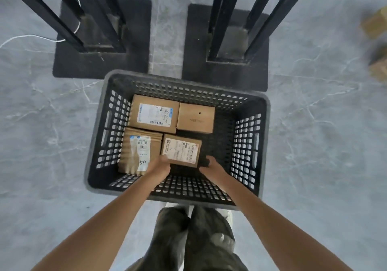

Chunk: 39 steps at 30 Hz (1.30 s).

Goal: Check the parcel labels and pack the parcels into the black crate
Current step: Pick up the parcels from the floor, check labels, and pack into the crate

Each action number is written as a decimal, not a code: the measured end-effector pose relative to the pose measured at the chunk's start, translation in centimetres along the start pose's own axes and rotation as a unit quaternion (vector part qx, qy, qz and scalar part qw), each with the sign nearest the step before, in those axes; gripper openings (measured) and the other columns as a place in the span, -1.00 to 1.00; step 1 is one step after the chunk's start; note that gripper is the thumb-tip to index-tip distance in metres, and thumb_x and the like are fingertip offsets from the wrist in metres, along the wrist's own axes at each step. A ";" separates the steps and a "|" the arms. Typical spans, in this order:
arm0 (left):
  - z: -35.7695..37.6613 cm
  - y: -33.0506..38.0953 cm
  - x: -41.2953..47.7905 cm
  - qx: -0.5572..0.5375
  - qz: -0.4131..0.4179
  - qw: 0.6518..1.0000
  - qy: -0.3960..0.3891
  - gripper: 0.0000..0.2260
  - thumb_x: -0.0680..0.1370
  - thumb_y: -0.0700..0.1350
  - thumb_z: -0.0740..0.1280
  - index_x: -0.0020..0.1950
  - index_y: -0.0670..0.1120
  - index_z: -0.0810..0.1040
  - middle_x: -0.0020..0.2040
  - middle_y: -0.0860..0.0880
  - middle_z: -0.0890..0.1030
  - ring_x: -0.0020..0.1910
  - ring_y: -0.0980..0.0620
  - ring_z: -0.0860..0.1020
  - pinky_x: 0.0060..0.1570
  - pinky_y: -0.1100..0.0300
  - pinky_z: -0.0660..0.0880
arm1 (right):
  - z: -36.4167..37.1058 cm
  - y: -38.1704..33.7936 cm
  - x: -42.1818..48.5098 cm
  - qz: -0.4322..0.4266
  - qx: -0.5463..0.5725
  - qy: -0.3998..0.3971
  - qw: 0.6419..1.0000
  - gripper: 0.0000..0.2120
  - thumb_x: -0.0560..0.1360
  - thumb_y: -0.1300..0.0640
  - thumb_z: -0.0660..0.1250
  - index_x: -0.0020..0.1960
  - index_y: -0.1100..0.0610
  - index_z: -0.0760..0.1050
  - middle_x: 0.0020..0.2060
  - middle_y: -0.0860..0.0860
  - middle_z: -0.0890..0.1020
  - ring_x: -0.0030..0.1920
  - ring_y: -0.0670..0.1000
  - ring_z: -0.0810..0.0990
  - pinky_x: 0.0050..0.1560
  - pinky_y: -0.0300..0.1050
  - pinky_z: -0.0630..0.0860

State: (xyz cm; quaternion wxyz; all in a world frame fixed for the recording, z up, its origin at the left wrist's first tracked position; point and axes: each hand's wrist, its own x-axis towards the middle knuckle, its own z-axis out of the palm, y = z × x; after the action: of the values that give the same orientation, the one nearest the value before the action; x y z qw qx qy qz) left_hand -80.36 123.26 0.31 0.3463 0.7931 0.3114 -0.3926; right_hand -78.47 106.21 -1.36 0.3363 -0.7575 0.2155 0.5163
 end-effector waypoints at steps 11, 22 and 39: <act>-20.3 22.1 -32.9 0.042 0.268 0.963 -0.006 -0.81 0.60 -0.09 0.13 -0.01 0.06 0.53 -0.05 0.05 0.62 -0.11 0.09 0.58 -0.02 0.10 0.55 | -18.4 -15.0 -38.8 -0.214 0.164 0.166 0.948 -0.81 0.55 0.27 0.20 -0.03 -0.01 0.48 -0.12 0.01 0.63 -0.02 0.19 0.61 0.07 0.10 0.52; -30.8 46.4 -63.2 0.077 0.601 0.780 0.156 -0.81 0.60 -0.11 0.18 0.18 0.00 0.50 0.08 0.09 0.59 0.05 0.15 0.55 0.00 0.23 0.49 | -33.3 -19.8 -72.5 -0.452 0.312 0.393 0.738 -0.76 0.56 0.34 0.15 -0.02 0.09 0.54 -0.17 0.07 0.67 -0.10 0.01 0.62 -0.06 -0.18 0.50; -1.8 65.8 -70.4 0.122 0.695 0.704 0.077 -0.71 0.57 -0.20 0.21 0.30 -0.09 0.41 0.24 -0.06 0.48 0.25 -0.01 0.38 0.21 0.17 0.32 | -55.6 9.8 -74.7 -0.318 0.416 0.524 0.671 -0.79 0.55 0.35 0.14 0.03 0.22 0.54 -0.20 0.08 0.65 -0.20 -0.07 0.59 -0.25 -0.37 0.47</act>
State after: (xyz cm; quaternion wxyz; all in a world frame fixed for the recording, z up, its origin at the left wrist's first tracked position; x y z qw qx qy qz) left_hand -64.31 71.77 80.23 0.3961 0.8475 -0.3531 -0.0125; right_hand -77.59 57.31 78.43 0.5922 -0.7079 0.2949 -0.2473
